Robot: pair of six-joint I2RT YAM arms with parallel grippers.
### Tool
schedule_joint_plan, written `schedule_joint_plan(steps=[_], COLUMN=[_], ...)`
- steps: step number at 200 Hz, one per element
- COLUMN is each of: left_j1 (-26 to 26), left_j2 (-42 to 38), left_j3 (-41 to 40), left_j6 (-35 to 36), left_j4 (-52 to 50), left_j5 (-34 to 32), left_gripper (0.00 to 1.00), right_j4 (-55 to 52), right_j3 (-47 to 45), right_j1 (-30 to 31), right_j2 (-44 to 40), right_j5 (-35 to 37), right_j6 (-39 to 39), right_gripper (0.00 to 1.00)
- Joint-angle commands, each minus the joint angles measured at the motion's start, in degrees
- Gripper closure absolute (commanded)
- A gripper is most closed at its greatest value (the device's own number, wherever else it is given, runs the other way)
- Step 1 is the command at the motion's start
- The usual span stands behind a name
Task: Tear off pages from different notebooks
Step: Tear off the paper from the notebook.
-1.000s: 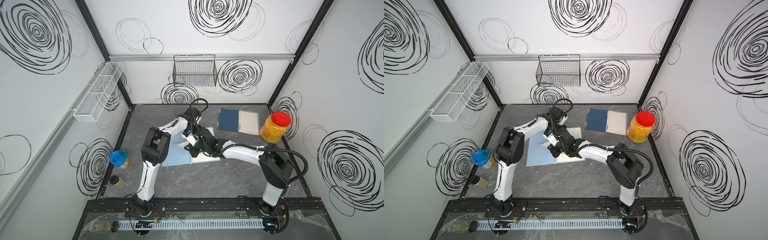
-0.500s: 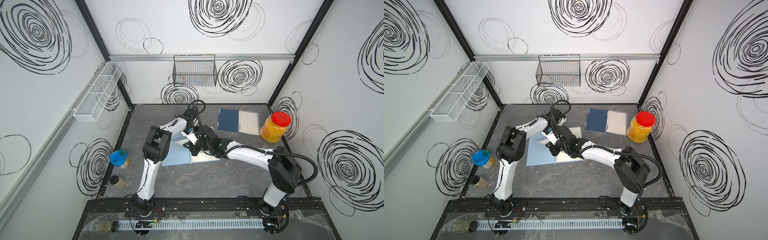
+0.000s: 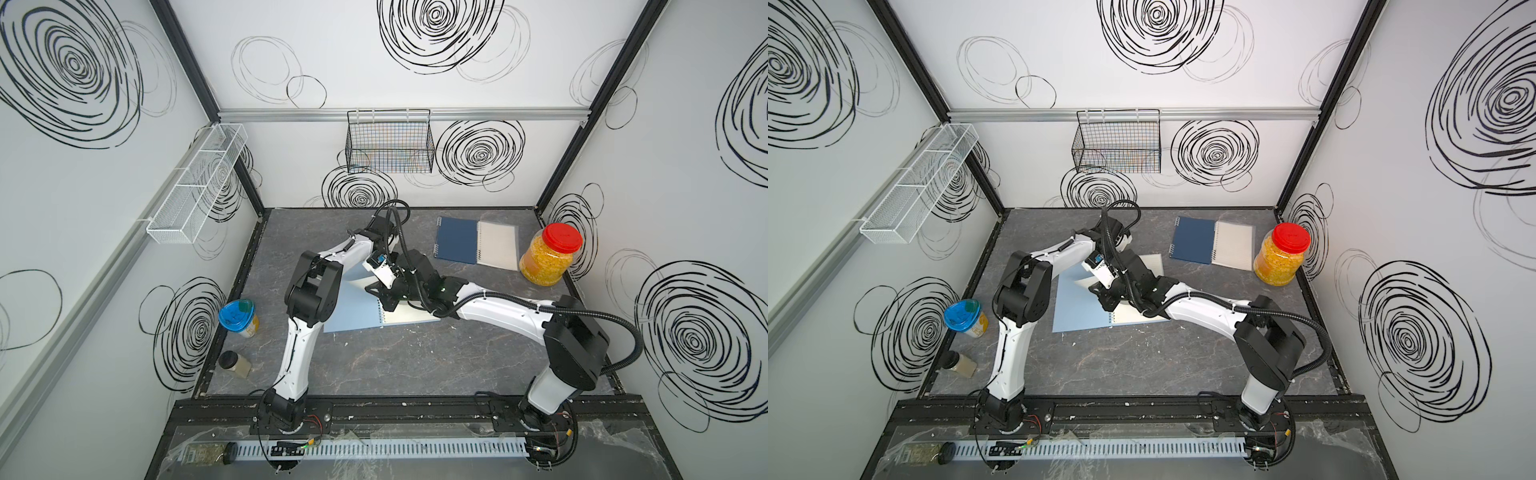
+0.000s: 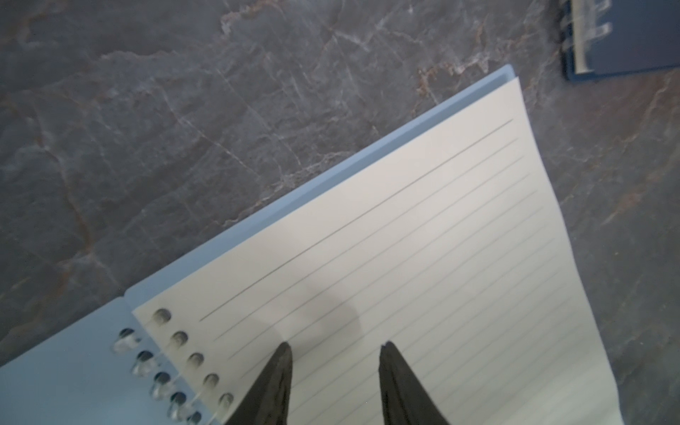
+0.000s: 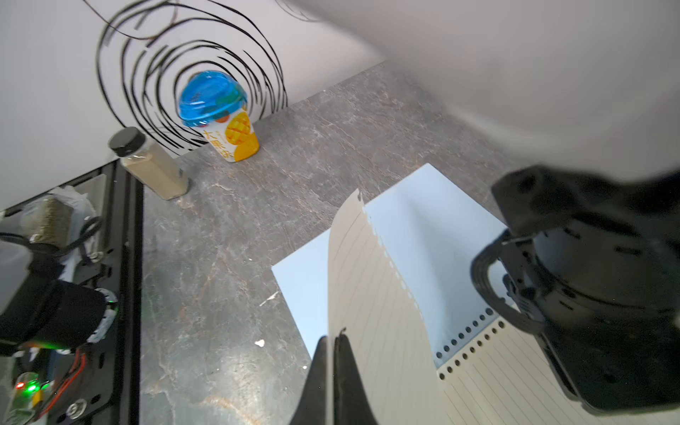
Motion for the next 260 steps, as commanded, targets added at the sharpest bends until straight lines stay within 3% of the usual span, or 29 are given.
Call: schedule_joint_plan(steps=[1,34,54,106,171,214,260], left_j1=[0.44,0.40,0.40,0.32,1.00,1.87,6.77], left_j2=[4.02,4.36,4.47,4.00,-2.96,-10.02,-19.52], left_j3=[-0.08,-0.43,-0.47,-0.51,1.59,4.56,-0.85], left_j6=[-0.82,-0.70,-0.80,-0.96,-2.24,-2.51,-5.09], left_j4=[-1.29,-1.39,-1.13,-1.04,0.63,1.80,6.27], left_j5=[-1.46,-3.08,-3.04,-2.95,-2.12,-2.80,-3.18], left_gripper=[0.57,0.58,0.58,0.58,0.58,0.52,0.51], right_j4=[2.44,9.44,16.78,13.08,10.80,7.93,7.45], right_j3=[0.96,-3.79,-8.62,-7.66,-8.90,-8.16,-7.44], right_j1=[3.83,10.77,10.72,8.59,-0.09,-5.78,-12.77], right_j2=[-6.74,-16.90,-20.21,-20.57,-20.80,-18.85,-16.57], right_j5=[-7.38,-8.61,-4.48,0.86,5.44,7.70,5.35], right_j6=[-1.28,-3.94,-1.32,-2.72,4.01,9.41,15.51], right_gripper=[1.00,1.00,1.00,1.00,1.00,1.00,1.00])
